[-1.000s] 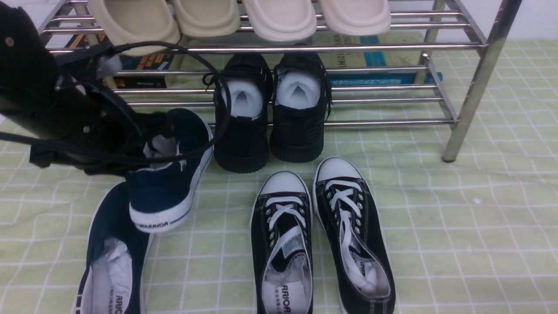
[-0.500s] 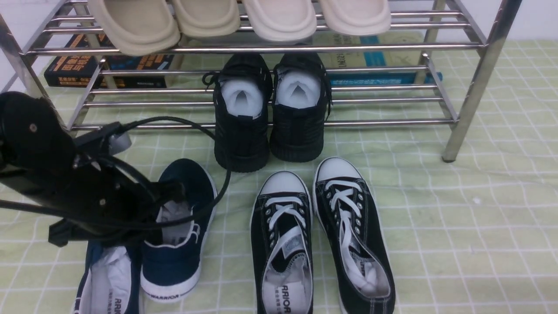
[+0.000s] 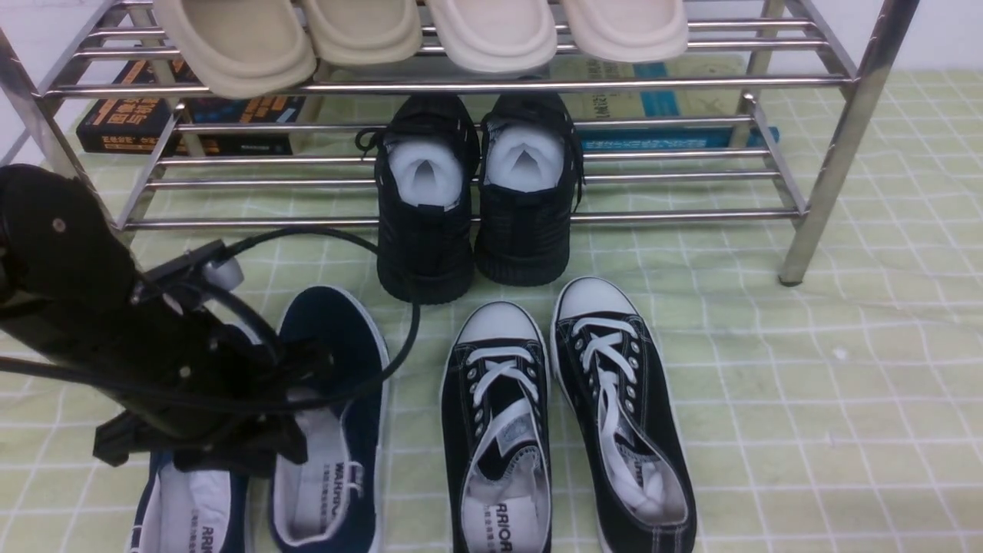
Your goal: Take the shoes off the shelf with your hand from the green coffee tablecloth.
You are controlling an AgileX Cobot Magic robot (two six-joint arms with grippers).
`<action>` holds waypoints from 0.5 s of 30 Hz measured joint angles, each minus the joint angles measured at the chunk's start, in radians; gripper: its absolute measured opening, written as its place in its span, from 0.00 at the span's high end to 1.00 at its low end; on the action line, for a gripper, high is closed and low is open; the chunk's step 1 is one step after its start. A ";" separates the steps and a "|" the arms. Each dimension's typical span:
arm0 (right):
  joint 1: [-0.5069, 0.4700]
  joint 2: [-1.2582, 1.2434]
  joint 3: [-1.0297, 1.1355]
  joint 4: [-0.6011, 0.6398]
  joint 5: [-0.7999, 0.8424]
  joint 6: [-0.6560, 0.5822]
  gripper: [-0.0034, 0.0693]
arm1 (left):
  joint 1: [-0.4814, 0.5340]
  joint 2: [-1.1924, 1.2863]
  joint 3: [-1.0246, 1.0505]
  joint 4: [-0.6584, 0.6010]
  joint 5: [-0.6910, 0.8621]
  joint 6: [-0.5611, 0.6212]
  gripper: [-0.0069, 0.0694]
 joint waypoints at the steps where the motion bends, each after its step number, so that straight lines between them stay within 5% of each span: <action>1: 0.000 0.000 0.000 0.000 0.000 0.000 0.62 | -0.001 -0.006 -0.009 -0.003 0.017 0.016 0.49; 5: 0.000 0.000 0.000 0.000 0.000 0.000 0.62 | -0.001 -0.076 -0.079 -0.011 0.063 0.089 0.39; 10: 0.000 0.000 0.000 0.000 0.000 0.000 0.62 | -0.001 -0.213 -0.168 0.006 0.100 0.154 0.41; 15: 0.000 0.000 0.000 -0.001 0.000 0.000 0.62 | -0.001 -0.436 -0.194 0.117 0.212 0.235 0.66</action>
